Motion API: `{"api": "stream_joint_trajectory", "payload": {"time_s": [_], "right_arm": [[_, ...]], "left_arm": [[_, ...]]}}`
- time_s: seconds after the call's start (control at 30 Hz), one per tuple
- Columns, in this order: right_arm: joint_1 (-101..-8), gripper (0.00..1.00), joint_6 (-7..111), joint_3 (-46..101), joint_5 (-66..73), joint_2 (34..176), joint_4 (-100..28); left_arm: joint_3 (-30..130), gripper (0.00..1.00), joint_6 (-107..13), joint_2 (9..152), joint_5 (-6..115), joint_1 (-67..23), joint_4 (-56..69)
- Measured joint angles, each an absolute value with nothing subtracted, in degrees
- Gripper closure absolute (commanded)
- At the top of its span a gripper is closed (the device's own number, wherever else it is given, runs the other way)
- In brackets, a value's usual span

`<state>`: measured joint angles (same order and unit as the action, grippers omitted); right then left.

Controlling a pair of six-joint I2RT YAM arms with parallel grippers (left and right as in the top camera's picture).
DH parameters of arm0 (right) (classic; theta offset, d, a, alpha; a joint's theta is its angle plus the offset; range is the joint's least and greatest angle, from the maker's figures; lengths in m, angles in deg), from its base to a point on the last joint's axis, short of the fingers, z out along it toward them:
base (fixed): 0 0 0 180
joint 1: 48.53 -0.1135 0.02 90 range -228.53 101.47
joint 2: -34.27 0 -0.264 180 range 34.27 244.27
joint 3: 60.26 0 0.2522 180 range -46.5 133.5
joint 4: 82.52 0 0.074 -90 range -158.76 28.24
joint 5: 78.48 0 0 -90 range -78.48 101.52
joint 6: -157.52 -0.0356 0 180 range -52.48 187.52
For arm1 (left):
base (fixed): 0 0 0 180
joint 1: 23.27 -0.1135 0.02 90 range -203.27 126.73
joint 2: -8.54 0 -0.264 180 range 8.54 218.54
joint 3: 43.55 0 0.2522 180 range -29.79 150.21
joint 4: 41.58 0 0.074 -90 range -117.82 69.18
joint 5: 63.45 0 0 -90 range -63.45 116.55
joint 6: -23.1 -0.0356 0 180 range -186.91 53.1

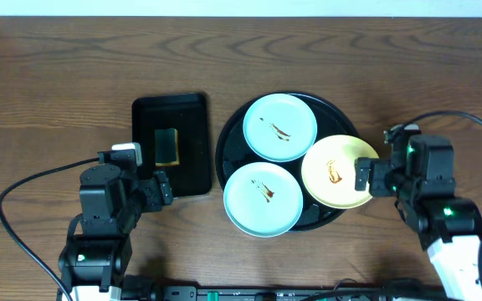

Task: Clean dirty plates on tray and stack at the side
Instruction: 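Move the left gripper over the sponge on the black tray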

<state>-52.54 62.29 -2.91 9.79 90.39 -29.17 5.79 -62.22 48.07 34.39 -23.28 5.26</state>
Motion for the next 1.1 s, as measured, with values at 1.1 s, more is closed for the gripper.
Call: {"api": "stream_joint_trajectory", "payload": {"time_s": [1.1], "right_arm": [[-52.54,0.01,62.31,-2.19,8.69,92.14,-31.55]], "left_arm": [[5.79,0.15,-62.22,48.07,34.39,-23.28,5.26]]}}
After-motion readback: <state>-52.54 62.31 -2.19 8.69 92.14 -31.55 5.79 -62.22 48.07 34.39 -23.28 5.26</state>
